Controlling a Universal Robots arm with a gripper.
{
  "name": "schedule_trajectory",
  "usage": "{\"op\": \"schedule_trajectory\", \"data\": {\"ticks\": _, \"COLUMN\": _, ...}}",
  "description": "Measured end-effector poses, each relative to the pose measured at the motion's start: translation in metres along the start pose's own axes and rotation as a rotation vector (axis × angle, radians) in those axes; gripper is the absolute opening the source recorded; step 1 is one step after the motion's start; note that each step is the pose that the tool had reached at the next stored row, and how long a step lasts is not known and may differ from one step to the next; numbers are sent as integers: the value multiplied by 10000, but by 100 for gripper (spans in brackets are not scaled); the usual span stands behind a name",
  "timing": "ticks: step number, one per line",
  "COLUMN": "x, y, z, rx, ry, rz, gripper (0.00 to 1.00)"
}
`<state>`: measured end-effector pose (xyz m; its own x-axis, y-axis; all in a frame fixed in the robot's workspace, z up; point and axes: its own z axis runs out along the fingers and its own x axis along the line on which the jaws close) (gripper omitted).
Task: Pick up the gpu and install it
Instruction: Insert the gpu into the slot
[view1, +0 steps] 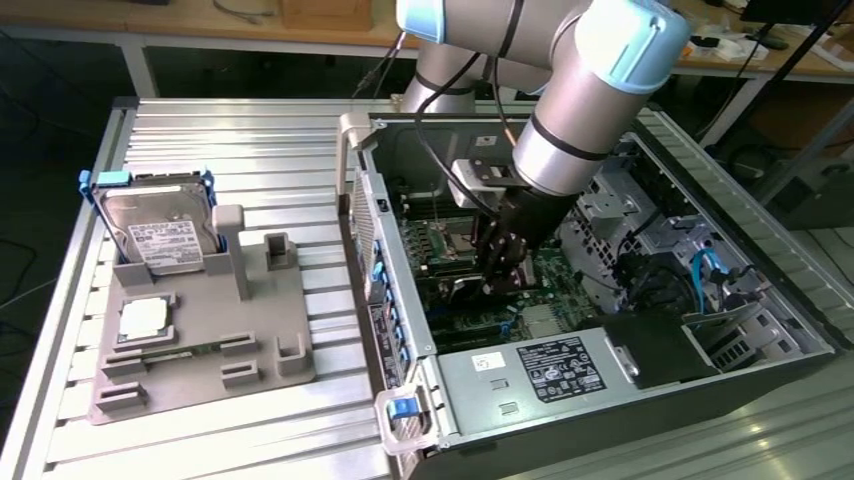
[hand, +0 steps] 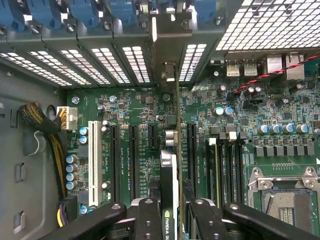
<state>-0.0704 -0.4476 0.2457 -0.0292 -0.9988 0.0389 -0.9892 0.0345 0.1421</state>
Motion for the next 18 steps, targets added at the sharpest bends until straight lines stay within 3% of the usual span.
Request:
{"op": "schedule_trajectory", "data": {"ticks": 1, "x": -3, "y": -2, "z": 11, "rx": 11, "ry": -31, "rz": -2, "gripper": 28}}
{"op": "schedule_trajectory", "data": {"ticks": 3, "x": -1, "y": 0, "z": 1, "rx": 1, "ry": -3, "rz": 0, "gripper": 28}}
{"op": "schedule_trajectory", "data": {"ticks": 4, "x": 0, "y": 0, "z": -2, "rx": 1, "ry": -4, "rz": -1, "gripper": 35}}
{"op": "schedule_trajectory", "data": {"ticks": 7, "x": 0, "y": 4, "z": -31, "rx": 3, "ry": 3, "rz": -1, "gripper": 35}}
{"op": "schedule_trajectory", "data": {"ticks": 18, "x": 8, "y": 39, "z": -271, "rx": 30, "ry": 9, "rz": 2, "gripper": 35}}
